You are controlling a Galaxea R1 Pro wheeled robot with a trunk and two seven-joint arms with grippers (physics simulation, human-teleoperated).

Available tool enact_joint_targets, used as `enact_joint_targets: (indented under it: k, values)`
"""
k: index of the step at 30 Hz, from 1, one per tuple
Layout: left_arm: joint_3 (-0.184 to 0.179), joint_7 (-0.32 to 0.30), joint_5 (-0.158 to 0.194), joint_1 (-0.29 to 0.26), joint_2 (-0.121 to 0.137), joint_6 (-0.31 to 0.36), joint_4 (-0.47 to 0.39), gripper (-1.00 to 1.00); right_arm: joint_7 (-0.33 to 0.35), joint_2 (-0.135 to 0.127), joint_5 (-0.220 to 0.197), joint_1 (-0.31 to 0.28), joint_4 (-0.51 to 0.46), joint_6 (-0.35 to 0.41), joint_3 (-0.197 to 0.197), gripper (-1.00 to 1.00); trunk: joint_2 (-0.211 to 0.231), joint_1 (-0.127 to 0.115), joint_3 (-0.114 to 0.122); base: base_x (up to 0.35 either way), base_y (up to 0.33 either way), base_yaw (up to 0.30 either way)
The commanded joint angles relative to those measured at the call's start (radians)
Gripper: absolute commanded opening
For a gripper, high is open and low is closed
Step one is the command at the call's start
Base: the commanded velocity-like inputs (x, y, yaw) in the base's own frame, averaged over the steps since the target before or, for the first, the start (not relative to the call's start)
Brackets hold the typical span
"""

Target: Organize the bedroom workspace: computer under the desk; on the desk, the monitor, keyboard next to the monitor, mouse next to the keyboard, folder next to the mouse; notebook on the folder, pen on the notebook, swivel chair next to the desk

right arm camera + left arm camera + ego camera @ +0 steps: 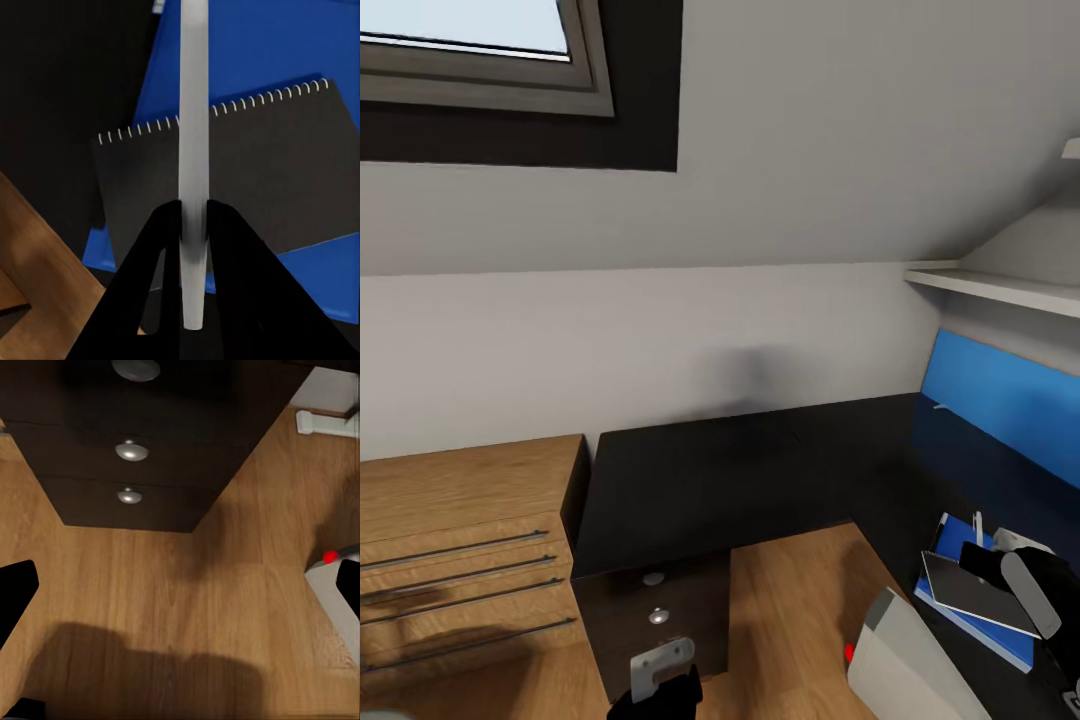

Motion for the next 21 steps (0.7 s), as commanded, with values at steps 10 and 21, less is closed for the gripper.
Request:
enact_joint_targets:
  k: [10, 21]
  values:
    - [-0.047, 0.006, -0.003, -0.002, -0.016, 0.004, -0.001, 1.0, -0.01, 0.0, -0.011, -0.001, 0.007, -0.001, 0.002, -1.0, -0.001, 0.0, -0.002, 0.082, -0.053, 0.0]
    - [-0.052, 0.004, -0.003, -0.002, -0.022, 0.005, -0.006, 1.0, -0.014, 0.002, -0.005, -0.001, 0.062, 0.0, 0.006, -1.0, -0.001, 0.0, -0.002, 0.007, -0.005, 0.0]
